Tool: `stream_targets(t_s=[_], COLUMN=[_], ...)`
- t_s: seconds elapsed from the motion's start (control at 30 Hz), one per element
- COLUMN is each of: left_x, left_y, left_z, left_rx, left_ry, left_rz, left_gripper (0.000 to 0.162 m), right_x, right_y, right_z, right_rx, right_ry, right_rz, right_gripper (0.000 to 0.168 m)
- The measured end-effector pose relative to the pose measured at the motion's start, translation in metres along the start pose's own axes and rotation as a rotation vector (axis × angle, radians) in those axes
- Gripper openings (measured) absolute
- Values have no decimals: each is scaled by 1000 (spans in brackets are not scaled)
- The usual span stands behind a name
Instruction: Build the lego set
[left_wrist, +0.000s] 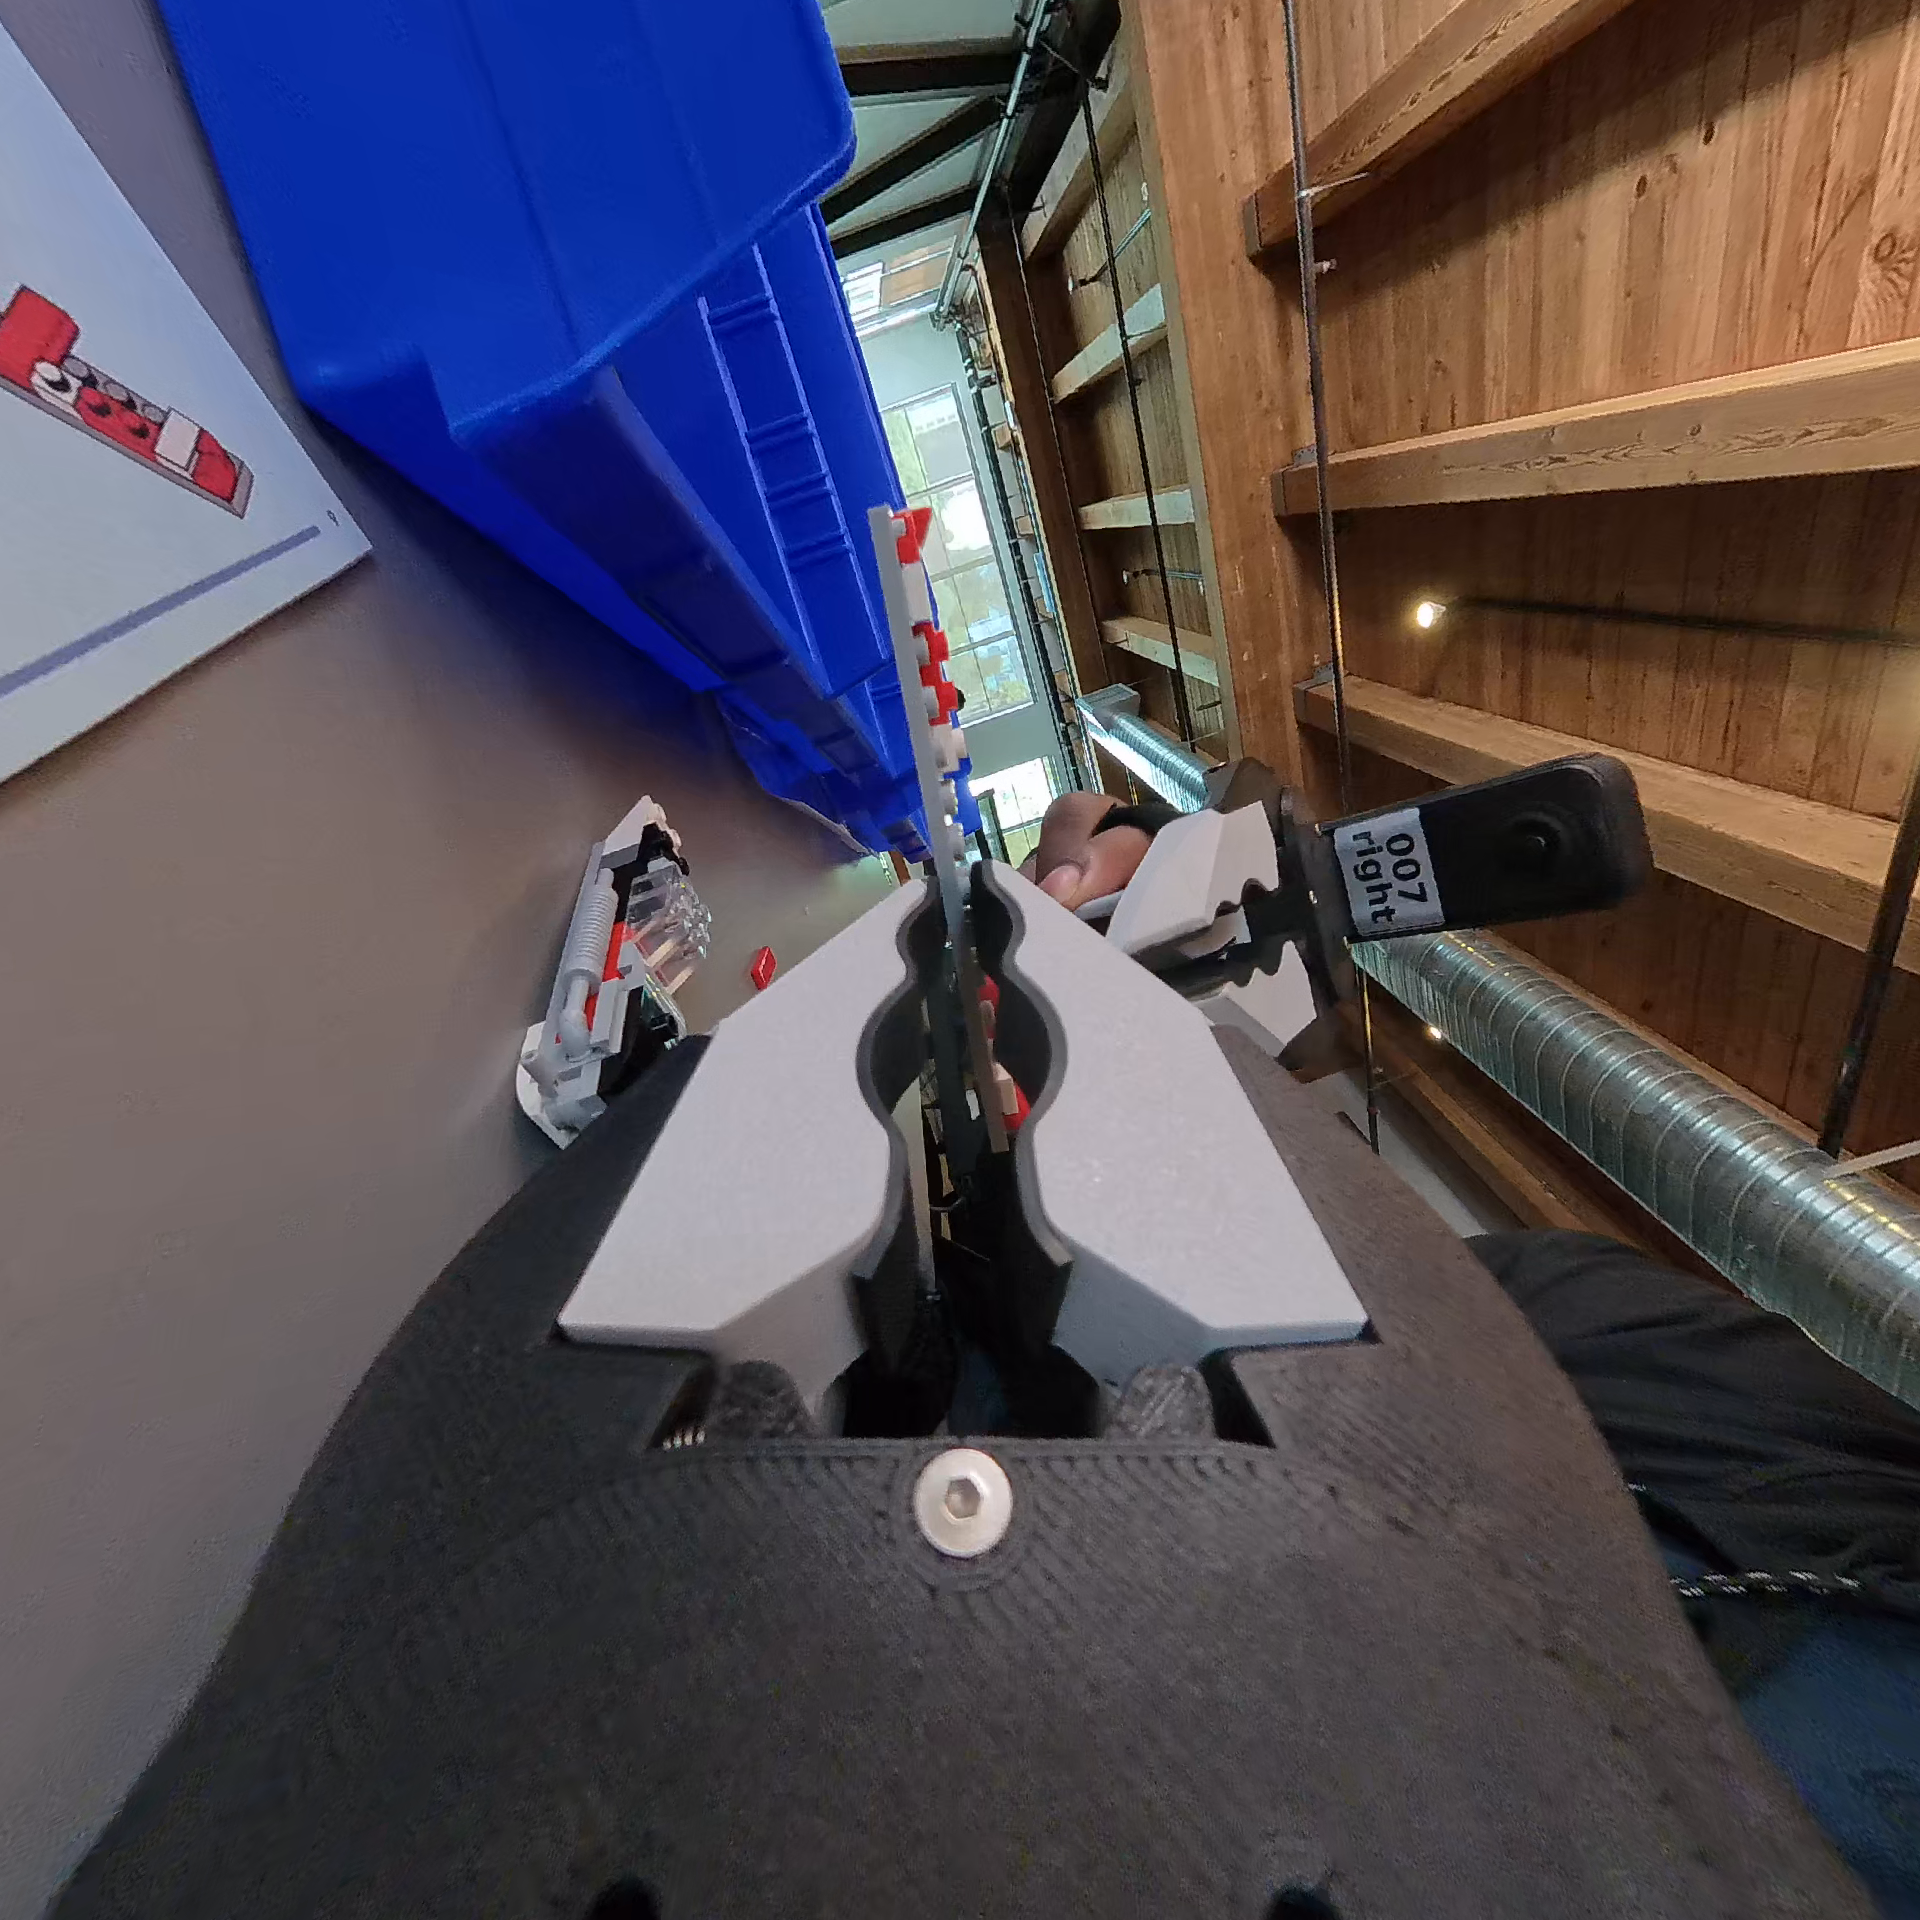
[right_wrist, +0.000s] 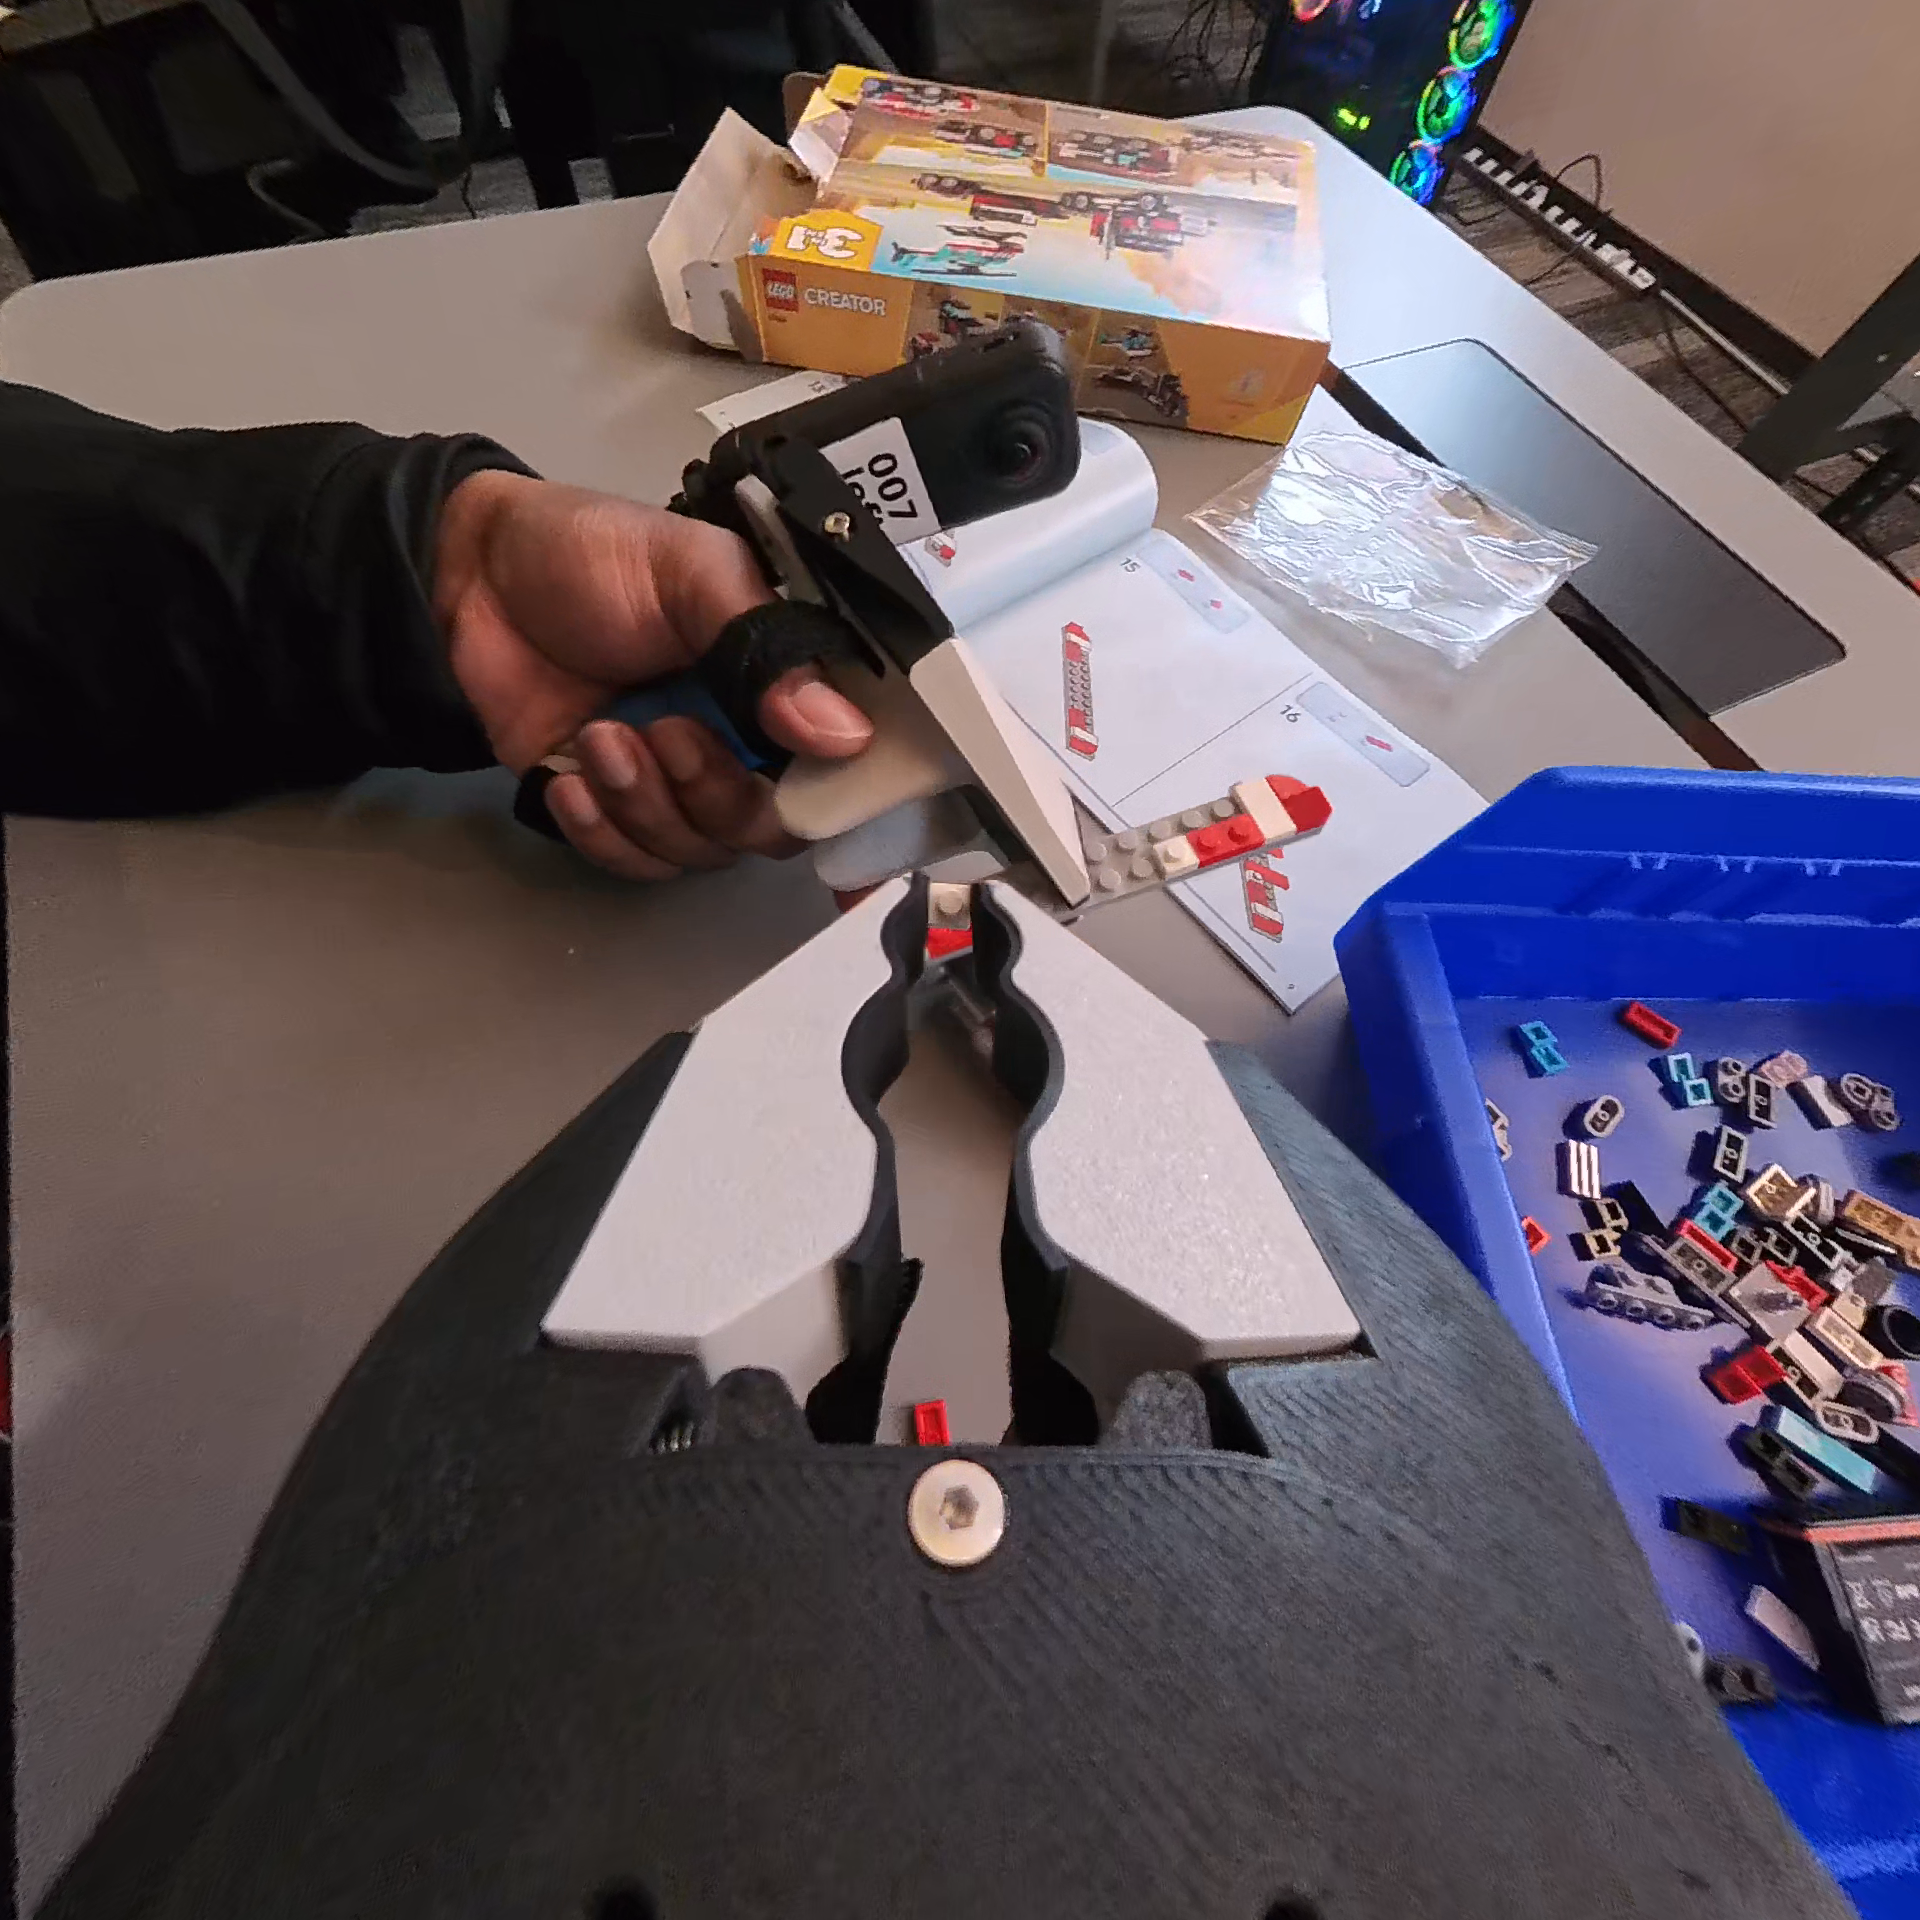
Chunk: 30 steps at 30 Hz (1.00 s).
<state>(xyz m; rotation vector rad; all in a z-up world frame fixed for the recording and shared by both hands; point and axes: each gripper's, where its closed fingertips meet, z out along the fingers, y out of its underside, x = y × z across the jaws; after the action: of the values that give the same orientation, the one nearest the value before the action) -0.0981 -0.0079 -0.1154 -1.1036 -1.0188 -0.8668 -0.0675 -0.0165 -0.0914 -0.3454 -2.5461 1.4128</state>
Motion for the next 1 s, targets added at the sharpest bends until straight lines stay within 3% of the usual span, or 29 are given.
stream_targets(t_s=[1.0], left_x=[1], left_y=[5], left_z=[3], left_rx=[-21], left_ry=[14], left_rz=[-4], left_gripper=[5], right_x=[7], right_y=[13], right_z=[18], right_rx=[-76], right_ry=[11], right_rz=[-101], right_gripper=[8])
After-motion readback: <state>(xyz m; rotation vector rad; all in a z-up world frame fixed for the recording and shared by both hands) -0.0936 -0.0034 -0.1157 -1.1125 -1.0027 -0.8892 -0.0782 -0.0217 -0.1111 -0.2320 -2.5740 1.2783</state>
